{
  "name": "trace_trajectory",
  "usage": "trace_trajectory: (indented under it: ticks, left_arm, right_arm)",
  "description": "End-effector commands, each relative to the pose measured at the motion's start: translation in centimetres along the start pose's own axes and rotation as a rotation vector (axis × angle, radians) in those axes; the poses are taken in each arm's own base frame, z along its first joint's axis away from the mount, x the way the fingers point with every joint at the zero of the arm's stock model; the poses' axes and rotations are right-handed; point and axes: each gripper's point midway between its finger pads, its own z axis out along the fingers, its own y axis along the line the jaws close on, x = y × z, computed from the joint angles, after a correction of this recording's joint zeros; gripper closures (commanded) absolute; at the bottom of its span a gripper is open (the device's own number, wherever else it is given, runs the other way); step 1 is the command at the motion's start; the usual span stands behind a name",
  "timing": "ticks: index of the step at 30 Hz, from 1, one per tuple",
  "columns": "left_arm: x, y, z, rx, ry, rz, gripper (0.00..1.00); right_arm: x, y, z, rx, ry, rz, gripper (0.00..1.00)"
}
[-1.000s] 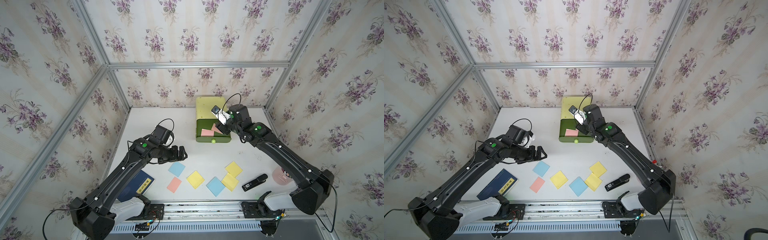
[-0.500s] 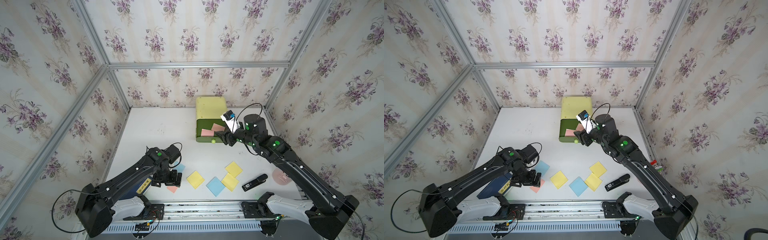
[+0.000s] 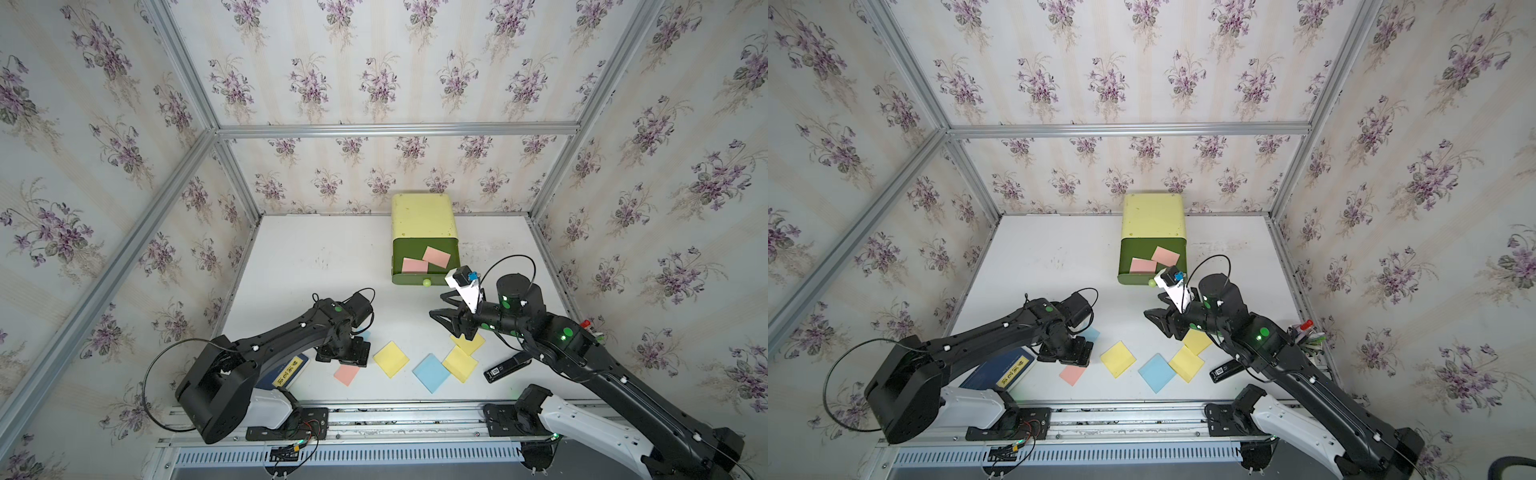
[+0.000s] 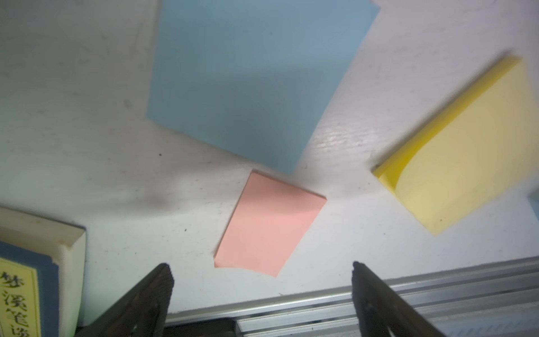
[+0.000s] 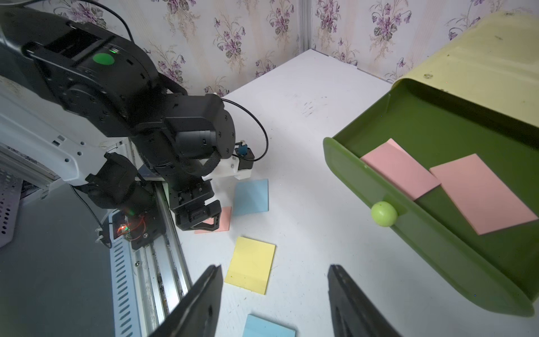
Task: Please put the sticky notes in the drawer by color
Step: Pick up the sticky notes from the center of the board.
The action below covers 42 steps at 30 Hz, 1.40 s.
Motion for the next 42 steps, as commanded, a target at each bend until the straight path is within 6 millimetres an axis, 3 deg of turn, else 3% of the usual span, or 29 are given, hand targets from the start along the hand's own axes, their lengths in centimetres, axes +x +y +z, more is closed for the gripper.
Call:
trace_trajectory:
  ticks: [1, 11, 18, 30, 33, 35, 42]
  left_arm:
    - [-1.0, -0.6, 0.9, 0.0, -0.017, 0.051, 0.12]
    - [2.2, -0.3, 3.3, -0.098, 0.077, 0.089, 0.17]
    - [2.8, 0.1, 4.0, -0.135, 0.098, 0.134, 0.21]
    - [4.2, 0.6, 7.5, -0.145, 0.183, 0.116, 0.44]
    - [4.4, 0.7, 7.6, -0.143, 0.183, 0.102, 0.46]
    - [4.5, 0.8, 7.6, -0.142, 0.181, 0.1, 0.58]
    - [3.8, 0.5, 6.6, -0.141, 0.155, 0.104, 0.6]
  right_arm:
    - [-0.6, 0.8, -0.2, -0.044, -0.06, 0.031, 0.38]
    - [1.2, 0.5, -0.3, -0.03, -0.058, 0.047, 0.39]
    - [1.7, 0.6, -1.4, -0.022, -0.089, 0.062, 0.39]
    - [2.0, 0.6, -2.0, -0.012, -0.122, 0.067, 0.4]
    - [2.4, 0.4, -1.6, -0.007, -0.11, 0.07, 0.4]
    - [2.5, 0.2, -1.4, -0.004, -0.102, 0.074, 0.4]
    - [2.8, 0.1, -1.1, -0.004, -0.092, 0.09, 0.41]
